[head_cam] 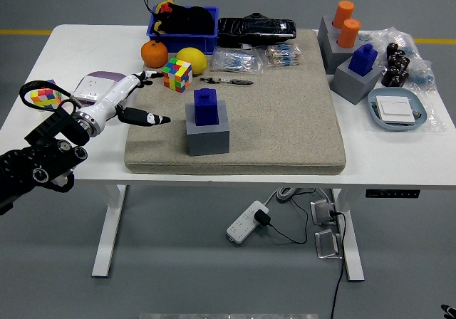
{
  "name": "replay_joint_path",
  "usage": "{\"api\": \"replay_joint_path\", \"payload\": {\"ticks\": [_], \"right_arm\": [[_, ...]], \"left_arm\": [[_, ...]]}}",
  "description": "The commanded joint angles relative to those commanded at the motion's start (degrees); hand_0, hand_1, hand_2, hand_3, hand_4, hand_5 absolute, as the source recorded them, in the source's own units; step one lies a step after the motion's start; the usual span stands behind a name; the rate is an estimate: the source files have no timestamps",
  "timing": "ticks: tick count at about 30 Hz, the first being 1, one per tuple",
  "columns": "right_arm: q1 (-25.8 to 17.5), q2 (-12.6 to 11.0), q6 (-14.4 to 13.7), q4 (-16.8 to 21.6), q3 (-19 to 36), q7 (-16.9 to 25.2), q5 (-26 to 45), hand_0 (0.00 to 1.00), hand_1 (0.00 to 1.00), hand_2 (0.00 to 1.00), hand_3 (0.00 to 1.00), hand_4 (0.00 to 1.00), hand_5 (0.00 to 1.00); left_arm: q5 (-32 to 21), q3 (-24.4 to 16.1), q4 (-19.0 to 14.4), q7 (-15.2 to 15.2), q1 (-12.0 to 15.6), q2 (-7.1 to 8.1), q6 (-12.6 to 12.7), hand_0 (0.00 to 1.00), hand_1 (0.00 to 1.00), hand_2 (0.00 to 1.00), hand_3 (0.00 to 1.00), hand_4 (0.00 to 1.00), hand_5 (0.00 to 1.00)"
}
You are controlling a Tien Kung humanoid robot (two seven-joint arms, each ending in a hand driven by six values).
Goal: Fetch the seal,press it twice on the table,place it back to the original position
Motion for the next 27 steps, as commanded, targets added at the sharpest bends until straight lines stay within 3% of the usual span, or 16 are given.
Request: {"api": "replay_joint_path", "payload": {"ticks": [6,11,12,13,27], "right_arm": [[0.05,-0.04,0.06,-0.07,-0.18,-0.04,0.02,0.813,0.712,0.68,0.685,0.723,0.508],[0.24,-0.1,-0.02,0.02,-0.55,-0.02,0.22,0.814,0.712,0.681,0.685,0.723,0.508],[0.26,-0.11,-0.03,0.01,-0.63,-0.03,0.21,0.814,0.712,0.681,0.685,0.723,0.508],[0.27,-0.13,-0.05,0.02,-0.7,-0.02,0.24,0.813,0.713,0.681,0.685,0.723,0.508],[-0.03,-0.03,0.01,-0.06,-1.03,-0.04,0.27,0.814,0.712,0.681,0.685,0.723,0.508]], "left_arm": [[-1.56,-0.13,-1.5,0.22,-0.07,-0.42,-1.22,0.896,0.952,0.975,0.926,0.998,0.162],[-4.37,-0.58,-2.91,-1.37,-0.11,-1.32,0.24,0.882,0.948,0.973,0.916,0.998,0.151],[-4.6,-0.78,-2.96,-1.65,-0.1,-1.56,0.33,0.882,0.948,0.973,0.916,0.998,0.151],[-4.93,-0.95,-2.94,-1.93,-0.06,-1.81,0.38,0.868,0.885,0.887,0.867,0.978,0.006],[-6.83,-1.45,-0.85,-2.19,0.99,-6.28,1.18,0.859,0.854,0.835,0.846,0.922,0.002]]}}
